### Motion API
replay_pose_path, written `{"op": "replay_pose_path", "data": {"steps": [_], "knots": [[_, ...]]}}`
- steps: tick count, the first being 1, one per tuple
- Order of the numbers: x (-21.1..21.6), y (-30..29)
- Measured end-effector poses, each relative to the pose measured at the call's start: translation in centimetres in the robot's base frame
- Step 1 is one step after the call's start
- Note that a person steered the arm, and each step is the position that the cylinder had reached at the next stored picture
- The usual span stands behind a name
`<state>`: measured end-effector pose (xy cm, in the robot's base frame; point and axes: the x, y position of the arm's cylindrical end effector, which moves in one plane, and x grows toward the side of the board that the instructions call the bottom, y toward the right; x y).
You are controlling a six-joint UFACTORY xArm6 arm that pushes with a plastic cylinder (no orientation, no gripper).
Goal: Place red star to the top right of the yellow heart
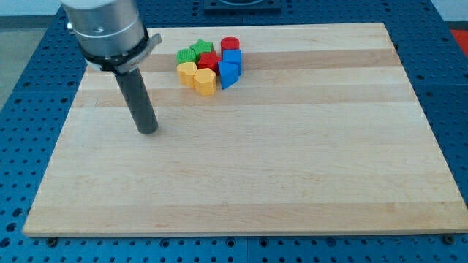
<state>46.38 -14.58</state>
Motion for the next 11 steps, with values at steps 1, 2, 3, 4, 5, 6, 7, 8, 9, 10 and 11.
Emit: {"op": "replay_pose_path", "data": {"steps": [1, 2, 3, 4, 5, 6, 7, 8, 9, 10, 11], "knots": [[0.9, 8.7], [-3.3, 17.4], [-10.0, 22.6], [-15.7, 25.2], [-19.3, 23.0], [-19.8, 16.7], [-17.4, 10.2], [-14.6, 5.4], [-12.4, 2.2], [-12.3, 2.7], [-12.3, 4.6]]}}
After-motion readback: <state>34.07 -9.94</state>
